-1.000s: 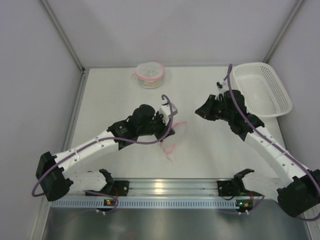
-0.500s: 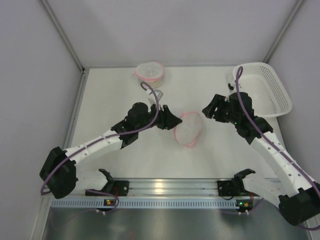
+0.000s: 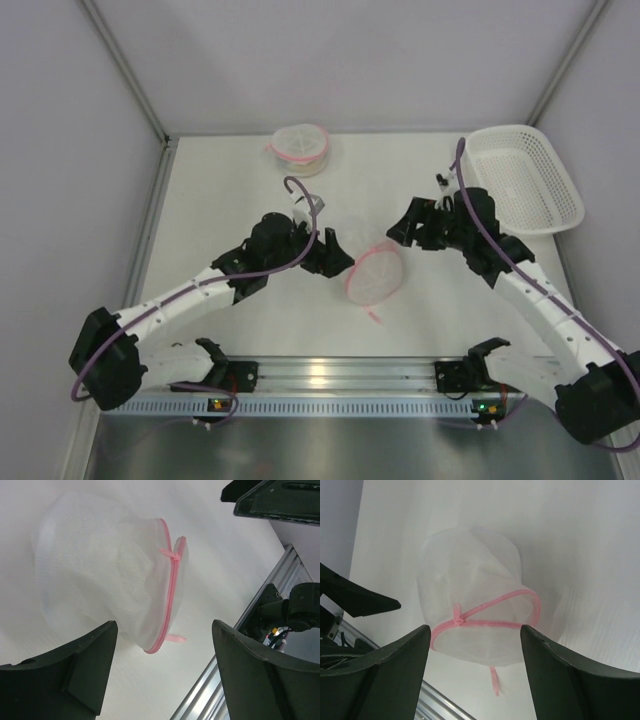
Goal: Place the bra in the laundry bag and zip it closed
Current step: Zip the zipper on the laundry bag.
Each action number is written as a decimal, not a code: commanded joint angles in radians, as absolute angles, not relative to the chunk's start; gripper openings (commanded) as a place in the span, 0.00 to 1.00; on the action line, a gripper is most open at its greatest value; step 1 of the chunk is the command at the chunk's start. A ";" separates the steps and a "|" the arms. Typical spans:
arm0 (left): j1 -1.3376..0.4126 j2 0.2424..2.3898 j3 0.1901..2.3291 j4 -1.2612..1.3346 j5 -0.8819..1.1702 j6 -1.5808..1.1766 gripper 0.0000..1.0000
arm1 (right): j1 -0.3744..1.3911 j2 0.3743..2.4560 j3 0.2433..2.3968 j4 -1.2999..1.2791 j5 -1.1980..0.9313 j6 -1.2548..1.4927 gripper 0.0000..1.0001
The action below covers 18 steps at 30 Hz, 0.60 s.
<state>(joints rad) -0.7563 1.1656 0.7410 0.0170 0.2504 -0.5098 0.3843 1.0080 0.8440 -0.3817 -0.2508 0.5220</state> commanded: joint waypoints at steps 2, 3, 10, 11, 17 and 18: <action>-0.770 1.173 0.825 0.006 0.288 -0.361 0.81 | 0.388 1.043 0.865 -0.259 -0.351 0.442 0.73; -0.772 1.201 0.836 0.005 0.299 -0.351 0.81 | 0.388 1.052 0.870 -0.255 -0.359 0.436 0.73; -0.821 1.305 0.890 0.005 0.337 -0.273 0.75 | 0.393 1.144 0.876 -0.144 -0.449 0.391 0.71; -0.831 1.315 0.896 0.006 0.334 -0.262 0.75 | 0.396 1.163 0.871 -0.132 -0.457 0.391 0.70; -0.862 1.370 0.913 0.024 0.316 -0.235 0.72 | 0.405 1.221 0.890 -0.120 -0.497 0.403 0.62; -0.864 1.374 0.910 0.032 0.314 -0.236 0.71 | 0.408 1.221 0.890 -0.120 -0.500 0.403 0.61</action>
